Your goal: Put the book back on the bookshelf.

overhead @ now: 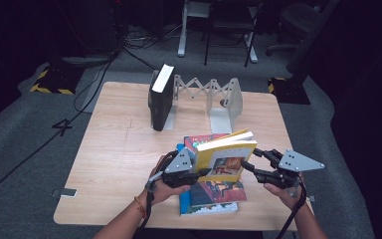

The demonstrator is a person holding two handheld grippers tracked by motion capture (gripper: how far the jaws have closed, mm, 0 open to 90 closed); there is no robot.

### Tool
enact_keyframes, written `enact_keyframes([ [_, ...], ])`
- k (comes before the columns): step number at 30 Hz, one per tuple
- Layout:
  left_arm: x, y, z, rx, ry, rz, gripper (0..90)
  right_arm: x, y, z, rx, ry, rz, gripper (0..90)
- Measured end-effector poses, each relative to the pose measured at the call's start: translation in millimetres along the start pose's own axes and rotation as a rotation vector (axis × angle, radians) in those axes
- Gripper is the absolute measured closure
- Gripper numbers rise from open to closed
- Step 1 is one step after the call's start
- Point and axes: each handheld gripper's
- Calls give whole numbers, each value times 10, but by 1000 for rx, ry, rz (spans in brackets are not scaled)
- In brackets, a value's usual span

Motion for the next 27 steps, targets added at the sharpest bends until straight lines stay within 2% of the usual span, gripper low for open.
enact_keyframes([
  [2, 3, 0, -3, -6, -2, -1, 726, -37, -15, 45, -33, -17, -12, 420],
  [4, 9, 1, 1, -4, -20, -7, 733, -50, -28, 57, -36, -25, -17, 405],
  [6, 14, -2, 4, -3, -25, -9, 743, -84, -74, 77, -32, -36, -33, 373],
  [9, 10, -4, -7, -8, -6, -4, 744, -117, -133, 87, -19, -46, -41, 351],
  [15, 30, -6, -22, -4, -4, 18, 729, -140, -255, 73, 15, -52, -42, 379],
  [21, 170, -8, 14, -11, -21, 42, 714, -143, -308, 33, 48, -46, -38, 394],
  [24, 289, 43, 34, -38, -8, 97, 690, -143, -322, 20, 58, -44, -35, 400],
  [27, 420, 76, 65, -37, -19, 130, 683, -144, -323, 14, 62, -42, -35, 401],
])
Point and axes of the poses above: each handheld gripper's, and its own axes: y roughly backward along the jaws, x roughly out of its top, z roughly to its right, and after that the axes turned 14 degrees about y, right-handed
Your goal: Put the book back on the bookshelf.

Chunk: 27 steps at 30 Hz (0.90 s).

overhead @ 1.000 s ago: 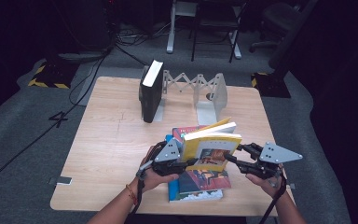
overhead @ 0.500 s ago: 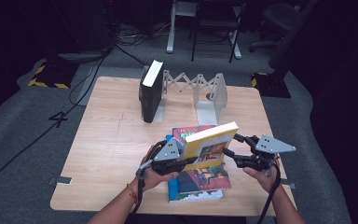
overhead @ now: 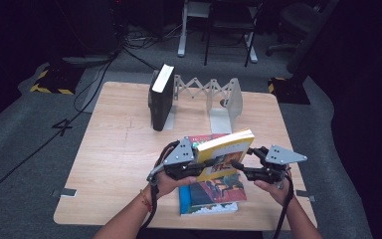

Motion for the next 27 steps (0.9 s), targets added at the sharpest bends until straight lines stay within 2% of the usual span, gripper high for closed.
enact_keyframes([
  [3, 106, -30, 23, 4, -8, 0, 640, -2, -1, -9, 8, -2, 0, 405],
  [7, 142, -67, 45, 14, -20, -12, 680, 0, 6, -24, 8, 6, -8, 399],
  [10, 146, -68, 37, 22, -11, -14, 724, -14, 24, -21, 4, 8, -22, 376],
  [14, 168, -58, 30, 42, -9, -22, 740, -45, 86, 6, -3, 8, -45, 347],
  [17, 190, -54, 17, 54, -19, -31, 747, -95, 149, 64, -2, 0, -98, 301],
  [21, 216, -29, -24, 65, -6, -21, 748, -254, 247, 111, -10, -15, -182, 285],
  [27, 271, 27, -93, 124, -4, 1, 750, -556, 443, 217, -53, -78, -264, 287],
])
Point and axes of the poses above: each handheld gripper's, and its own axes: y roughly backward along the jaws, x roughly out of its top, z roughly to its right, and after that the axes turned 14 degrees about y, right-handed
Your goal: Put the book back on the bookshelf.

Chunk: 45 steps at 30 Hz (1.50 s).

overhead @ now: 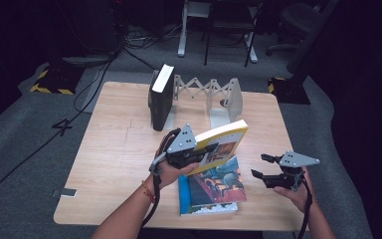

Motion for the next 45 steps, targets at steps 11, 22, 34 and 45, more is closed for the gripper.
enact_keyframes([
  [11, 84, 211, -282, 111, 28, 47, 750, -286, -39, 181, -40, -96, -57, 279],
  [22, 63, 469, -608, 271, 57, 62, 749, -433, -186, 222, -35, -120, -108, 257],
  [34, 40, 592, -904, 417, 107, 72, 750, -444, -321, 157, -9, -89, -157, 256],
  [45, 21, 538, -1088, 523, 151, 78, 750, -456, -338, 144, -9, -80, -169, 257],
])
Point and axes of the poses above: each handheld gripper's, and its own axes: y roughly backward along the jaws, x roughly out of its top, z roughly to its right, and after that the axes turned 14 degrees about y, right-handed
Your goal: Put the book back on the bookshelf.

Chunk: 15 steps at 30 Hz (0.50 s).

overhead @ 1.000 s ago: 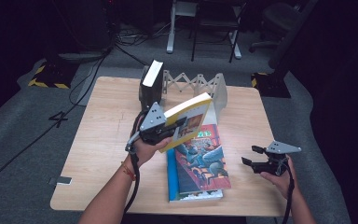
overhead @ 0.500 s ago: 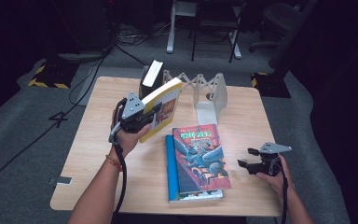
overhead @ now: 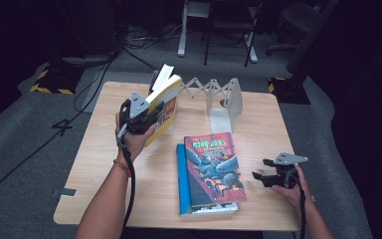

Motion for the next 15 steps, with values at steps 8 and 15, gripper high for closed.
enact_keyframes([
  [8, 3, -108, -22, 49, 36, 0, 750, 3, -3, -3, -4, 7, -4, 257],
  [15, -34, -265, -8, 87, 67, -10, 750, 0, -14, -12, -4, 16, -15, 258],
])
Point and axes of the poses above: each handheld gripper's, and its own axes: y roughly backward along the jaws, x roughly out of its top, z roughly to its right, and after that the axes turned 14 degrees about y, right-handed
